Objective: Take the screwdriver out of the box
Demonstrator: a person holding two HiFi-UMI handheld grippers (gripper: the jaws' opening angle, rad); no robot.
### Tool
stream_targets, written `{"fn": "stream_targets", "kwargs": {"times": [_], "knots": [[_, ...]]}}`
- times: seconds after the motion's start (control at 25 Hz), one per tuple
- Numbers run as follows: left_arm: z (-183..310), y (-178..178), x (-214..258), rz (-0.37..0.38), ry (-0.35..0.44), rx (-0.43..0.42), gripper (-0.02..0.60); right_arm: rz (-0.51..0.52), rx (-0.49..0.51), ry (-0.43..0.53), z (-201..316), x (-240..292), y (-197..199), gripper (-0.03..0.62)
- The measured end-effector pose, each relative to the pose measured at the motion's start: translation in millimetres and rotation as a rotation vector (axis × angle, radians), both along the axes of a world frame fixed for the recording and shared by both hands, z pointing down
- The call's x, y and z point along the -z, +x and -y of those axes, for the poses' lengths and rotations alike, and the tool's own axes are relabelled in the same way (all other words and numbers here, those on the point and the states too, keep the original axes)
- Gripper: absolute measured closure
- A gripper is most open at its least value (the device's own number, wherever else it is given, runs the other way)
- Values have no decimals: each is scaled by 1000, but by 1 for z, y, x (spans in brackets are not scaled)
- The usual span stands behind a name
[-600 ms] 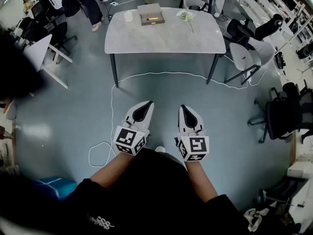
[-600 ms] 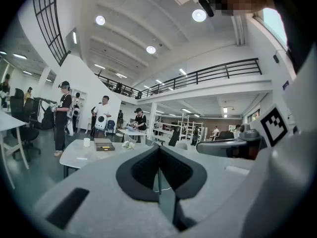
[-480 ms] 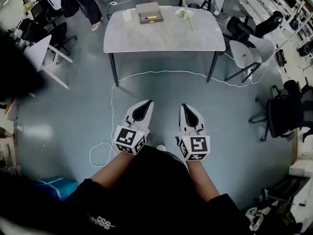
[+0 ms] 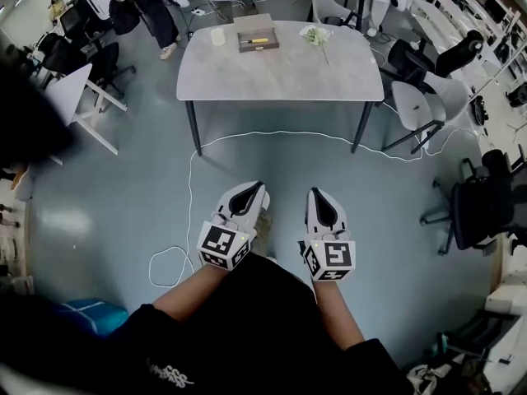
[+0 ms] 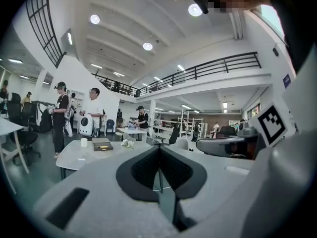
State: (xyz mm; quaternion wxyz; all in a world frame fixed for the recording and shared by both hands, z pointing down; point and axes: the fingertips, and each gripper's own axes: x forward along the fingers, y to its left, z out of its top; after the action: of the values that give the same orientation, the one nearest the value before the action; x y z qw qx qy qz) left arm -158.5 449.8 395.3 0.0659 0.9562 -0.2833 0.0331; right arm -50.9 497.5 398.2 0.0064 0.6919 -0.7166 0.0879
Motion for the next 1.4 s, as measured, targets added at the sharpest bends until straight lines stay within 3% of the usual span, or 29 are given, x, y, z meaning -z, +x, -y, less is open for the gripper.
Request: {"fn": "stream_targets", "kwargs": {"times": [0.36, 0.64, 0.92, 1.2, 1.4], "knots": [[76, 36, -15, -7, -31, -13, 566, -1, -23, -37, 68, -13, 38, 582], [182, 71, -27, 15, -24, -18, 566, -8, -22, -77, 172, -20, 65, 582], [282, 99, -30, 19, -78, -65, 566, -35, 12, -122, 287, -10, 74, 582], [384, 107, -46, 22, -47, -56, 566, -79, 33, -157, 381, -18, 84, 582], [418, 99, -51, 26, -55, -20, 566, -75, 69, -159, 412, -23, 78, 582]]}}
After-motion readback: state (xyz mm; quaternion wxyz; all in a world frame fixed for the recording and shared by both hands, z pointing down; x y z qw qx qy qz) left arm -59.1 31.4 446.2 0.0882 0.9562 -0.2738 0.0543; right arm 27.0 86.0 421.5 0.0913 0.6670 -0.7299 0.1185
